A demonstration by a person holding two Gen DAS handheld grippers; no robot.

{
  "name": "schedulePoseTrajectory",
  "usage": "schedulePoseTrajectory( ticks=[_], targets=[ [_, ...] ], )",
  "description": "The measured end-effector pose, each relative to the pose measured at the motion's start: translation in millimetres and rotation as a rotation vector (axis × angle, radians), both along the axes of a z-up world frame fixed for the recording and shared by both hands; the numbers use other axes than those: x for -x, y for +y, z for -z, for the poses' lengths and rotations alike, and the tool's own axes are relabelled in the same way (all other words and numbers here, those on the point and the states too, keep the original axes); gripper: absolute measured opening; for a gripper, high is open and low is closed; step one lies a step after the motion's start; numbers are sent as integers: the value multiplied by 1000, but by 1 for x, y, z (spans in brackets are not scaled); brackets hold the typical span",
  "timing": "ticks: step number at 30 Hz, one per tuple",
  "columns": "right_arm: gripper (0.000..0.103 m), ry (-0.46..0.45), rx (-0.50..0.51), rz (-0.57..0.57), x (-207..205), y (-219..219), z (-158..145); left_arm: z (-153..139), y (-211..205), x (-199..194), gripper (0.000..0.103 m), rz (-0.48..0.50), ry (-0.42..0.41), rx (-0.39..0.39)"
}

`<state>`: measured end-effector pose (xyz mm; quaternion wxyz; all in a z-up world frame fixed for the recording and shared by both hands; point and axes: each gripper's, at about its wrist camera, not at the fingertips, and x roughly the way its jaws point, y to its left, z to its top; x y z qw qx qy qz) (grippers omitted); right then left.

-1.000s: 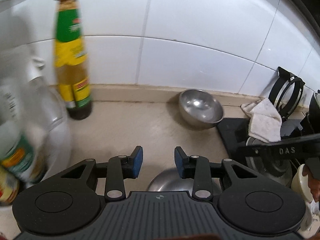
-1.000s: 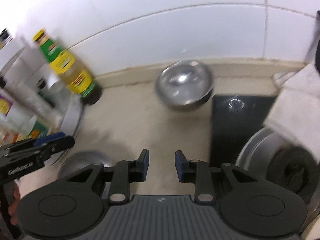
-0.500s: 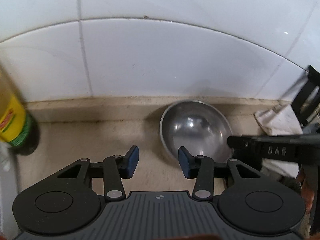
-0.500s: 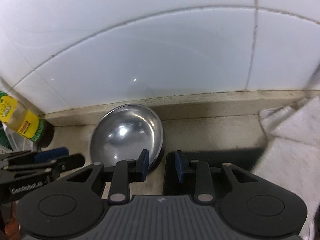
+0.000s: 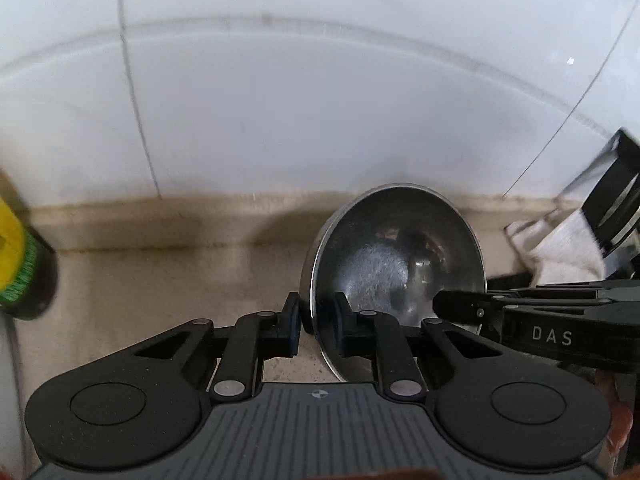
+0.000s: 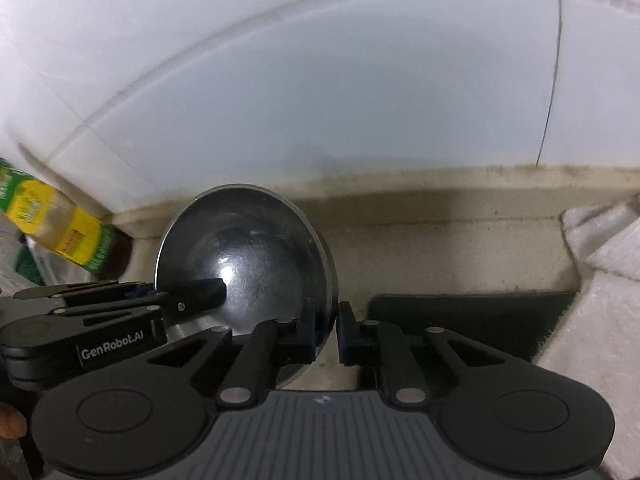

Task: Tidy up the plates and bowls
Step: 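Lift the steel bowl with the right tool and carry it to another bowl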

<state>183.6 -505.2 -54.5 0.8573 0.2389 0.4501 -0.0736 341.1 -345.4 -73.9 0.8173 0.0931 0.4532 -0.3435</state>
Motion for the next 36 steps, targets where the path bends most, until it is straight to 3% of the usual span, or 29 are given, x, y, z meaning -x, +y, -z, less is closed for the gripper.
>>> schedulePoseTrajectory(
  ticks=[10, 14, 36],
  targets=[
    [12, -102, 81, -40, 31, 44, -71, -57, 48, 45, 23, -21, -120, 58],
    [12, -120, 100, -61, 47, 66, -85, -68, 61, 58, 23, -31, -148, 70],
    [12, -167, 131, -64, 114, 146, -115, -104, 142, 131, 25, 1, -232, 103]
  ],
)
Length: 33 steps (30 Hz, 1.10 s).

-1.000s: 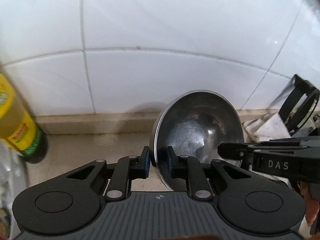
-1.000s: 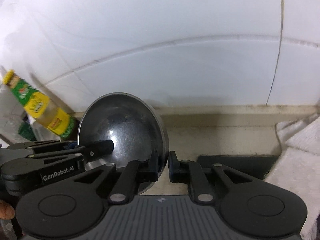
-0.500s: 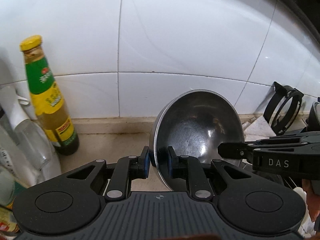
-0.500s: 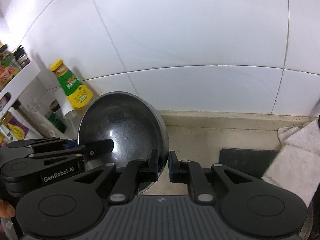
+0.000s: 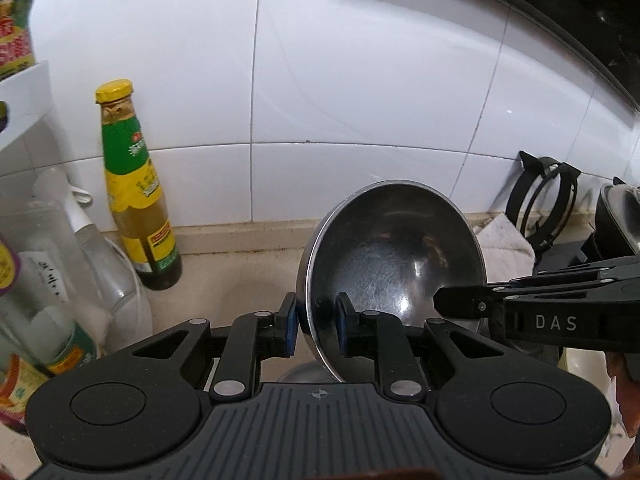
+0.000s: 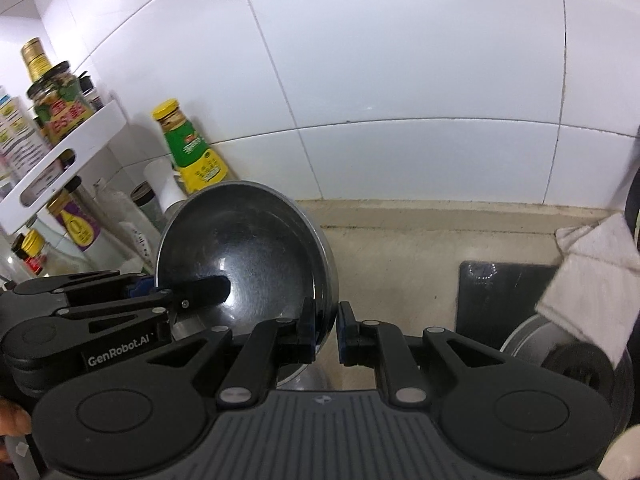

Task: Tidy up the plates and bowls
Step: 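Lift the steel bowl with the right tool and carry it to another bowl, then lower the held bowl into the other steel bowl and open the right tool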

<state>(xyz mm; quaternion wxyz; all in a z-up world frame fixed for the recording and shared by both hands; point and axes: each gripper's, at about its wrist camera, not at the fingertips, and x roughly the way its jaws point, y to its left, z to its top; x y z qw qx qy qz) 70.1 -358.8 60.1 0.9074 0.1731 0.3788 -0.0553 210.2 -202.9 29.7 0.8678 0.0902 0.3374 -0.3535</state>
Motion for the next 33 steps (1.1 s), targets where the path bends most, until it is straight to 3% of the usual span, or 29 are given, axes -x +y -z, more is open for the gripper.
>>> schedulePoseTrajectory(
  ticks=[15, 33],
  targets=[
    [12, 6, -14, 30, 42, 44, 4, 5, 38, 41, 28, 57, -37, -27],
    [12, 29, -5, 88, 66, 61, 18, 22, 47, 66, 29, 89, -96, -62]
  ],
)
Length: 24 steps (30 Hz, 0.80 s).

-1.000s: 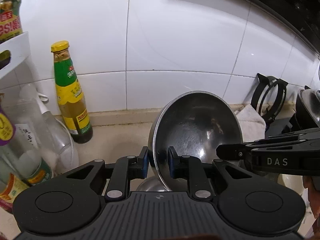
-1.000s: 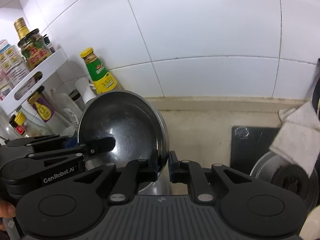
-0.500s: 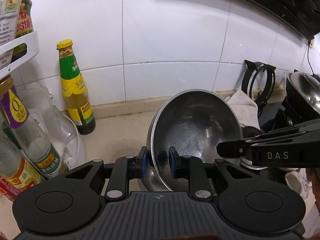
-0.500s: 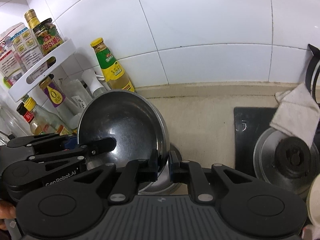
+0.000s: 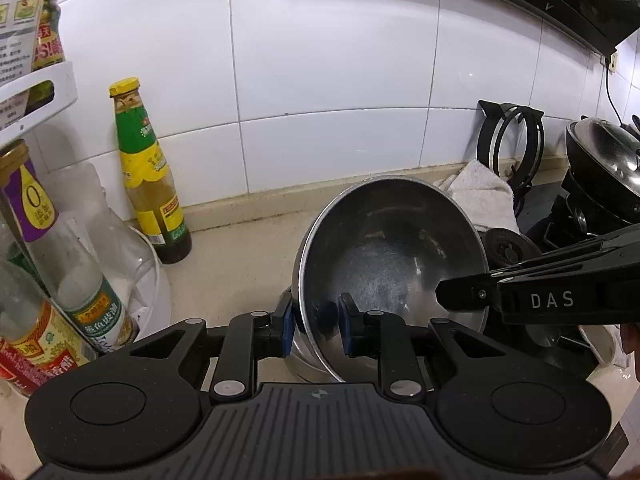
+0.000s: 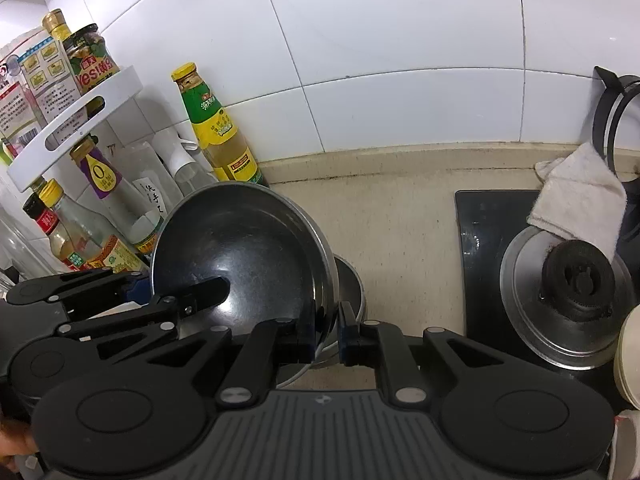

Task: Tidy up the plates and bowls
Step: 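Lower the held bowl into the other steel bowl and open the right tool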

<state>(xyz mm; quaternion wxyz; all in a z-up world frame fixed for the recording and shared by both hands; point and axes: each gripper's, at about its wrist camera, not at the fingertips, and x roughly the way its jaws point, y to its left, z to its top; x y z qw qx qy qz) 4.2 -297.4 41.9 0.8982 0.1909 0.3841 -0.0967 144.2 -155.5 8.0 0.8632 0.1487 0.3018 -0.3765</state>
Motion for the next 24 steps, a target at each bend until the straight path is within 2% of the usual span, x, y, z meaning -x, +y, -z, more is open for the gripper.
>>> schedulePoseTrajectory(
  ticks=[7, 24],
  targets=[
    [12, 7, 8, 3, 0, 5, 3, 3, 2, 5, 32, 1, -24, -4],
    [12, 24, 17, 13, 0, 9, 8, 8, 4, 8, 33, -4, -22, -4]
  ],
)
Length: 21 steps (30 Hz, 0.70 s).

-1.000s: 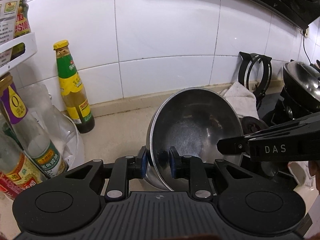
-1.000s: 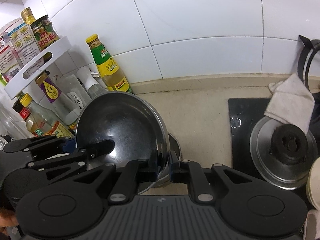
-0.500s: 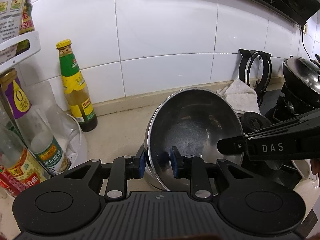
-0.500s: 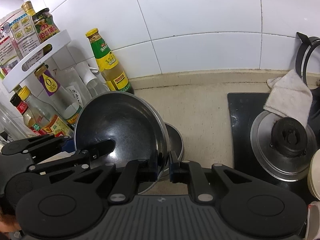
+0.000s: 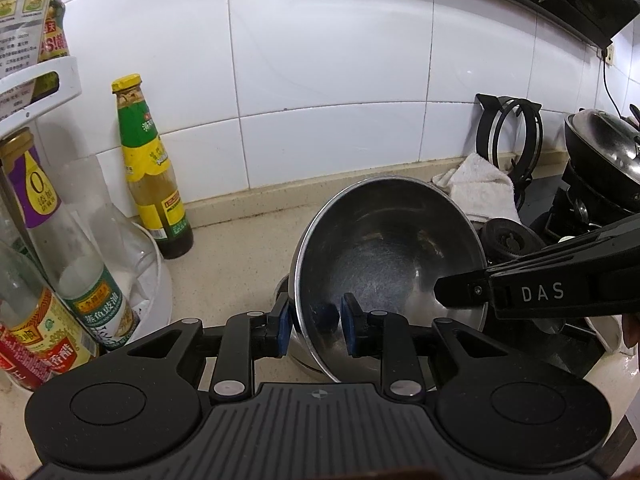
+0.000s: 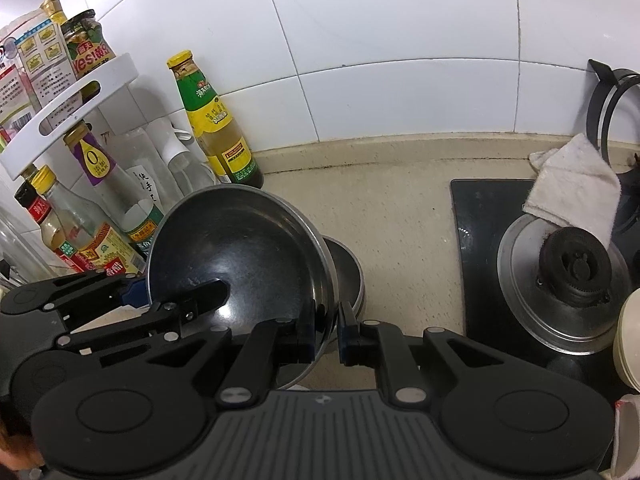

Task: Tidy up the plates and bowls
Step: 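Lower the held bowl into the other steel bowl and open the right tool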

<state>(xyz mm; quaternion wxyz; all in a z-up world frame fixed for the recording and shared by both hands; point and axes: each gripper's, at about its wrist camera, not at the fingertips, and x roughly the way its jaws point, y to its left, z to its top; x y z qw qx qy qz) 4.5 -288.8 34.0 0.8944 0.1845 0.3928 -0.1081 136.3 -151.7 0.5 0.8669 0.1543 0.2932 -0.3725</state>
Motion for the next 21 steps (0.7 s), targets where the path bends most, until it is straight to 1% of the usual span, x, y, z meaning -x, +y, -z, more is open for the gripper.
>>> schedulePoseTrajectory(
  ticks=[11, 21],
  targets=[
    [12, 6, -6, 6, -2, -2, 3, 2, -3, -2, 33, -1, 6, -10],
    [12, 35, -5, 2, -14, -3, 8, 9, -9, -12, 33, -22, 26, -29]
  ],
)
